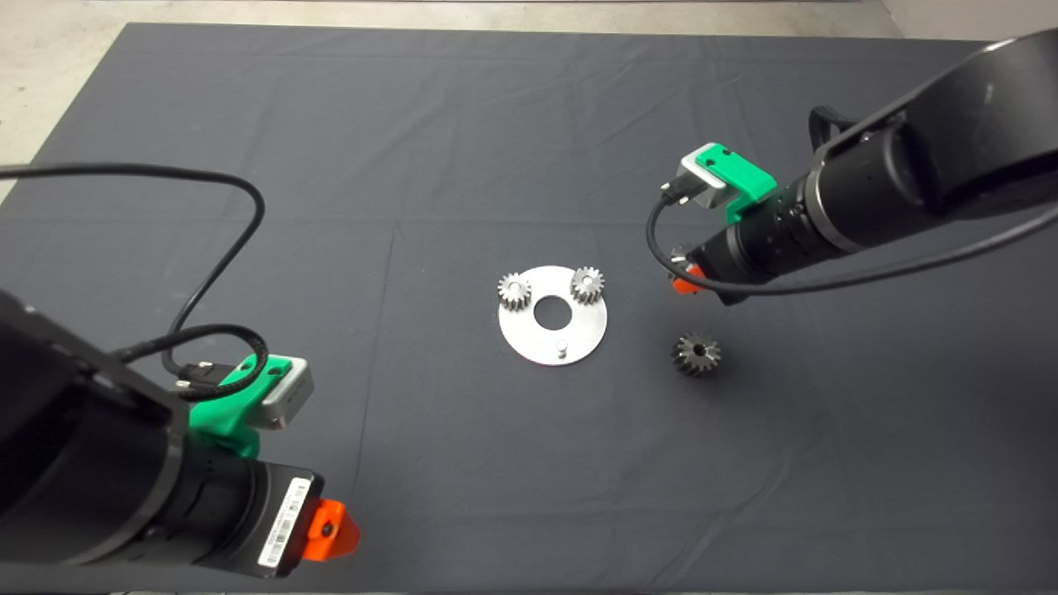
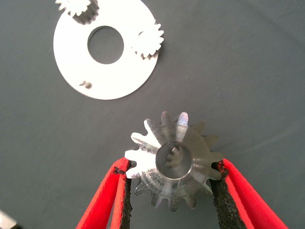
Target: Remove an incorrectly installed larger gear and replace it with the correct smaller gear
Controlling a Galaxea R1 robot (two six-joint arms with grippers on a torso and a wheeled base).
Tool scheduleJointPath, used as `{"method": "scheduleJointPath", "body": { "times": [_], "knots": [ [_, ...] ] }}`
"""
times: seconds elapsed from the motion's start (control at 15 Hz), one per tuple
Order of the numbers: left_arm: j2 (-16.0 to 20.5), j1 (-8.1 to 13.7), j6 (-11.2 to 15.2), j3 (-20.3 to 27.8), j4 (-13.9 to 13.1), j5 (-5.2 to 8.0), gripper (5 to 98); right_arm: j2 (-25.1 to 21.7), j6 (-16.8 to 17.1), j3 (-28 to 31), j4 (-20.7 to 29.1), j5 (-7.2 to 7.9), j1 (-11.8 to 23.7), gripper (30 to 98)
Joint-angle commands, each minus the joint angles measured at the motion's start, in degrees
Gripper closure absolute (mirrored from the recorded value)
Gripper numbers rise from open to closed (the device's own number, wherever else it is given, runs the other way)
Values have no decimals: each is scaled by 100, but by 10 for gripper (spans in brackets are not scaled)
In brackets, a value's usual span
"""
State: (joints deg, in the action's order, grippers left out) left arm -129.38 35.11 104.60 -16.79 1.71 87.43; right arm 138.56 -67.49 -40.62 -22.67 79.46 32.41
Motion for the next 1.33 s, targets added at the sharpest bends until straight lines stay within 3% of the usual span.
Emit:
{"method": "scheduleJointPath", "body": {
  "times": [0.0, 0.2, 0.27, 0.4, 0.6, 0.87, 1.27],
  "knots": [
    [-5, 49, 43, 98, -92, 20, 54, 126, -306, 349, -554, -42, -8, 911],
    [-5, 49, 43, 98, -92, 28, 54, 388, -678, 432, -1212, 71, -165, 911],
    [-5, 49, 43, 98, -92, 22, 54, 589, -678, 417, -1279, 203, -204, 911],
    [-5, 49, 43, 98, -92, 20, 54, 915, -696, 399, -1564, 618, -318, 911],
    [13, 49, 57, 98, -92, 28, 54, 950, -836, 417, -1626, 615, -437, 911],
    [13, 49, 105, 98, -92, 46, 54, 976, -819, 408, -2408, 615, -1211, 912],
    [4, 49, 193, 98, -92, 37, 54, 1012, -792, 417, -2991, 615, -1521, 912]
  ]
}}
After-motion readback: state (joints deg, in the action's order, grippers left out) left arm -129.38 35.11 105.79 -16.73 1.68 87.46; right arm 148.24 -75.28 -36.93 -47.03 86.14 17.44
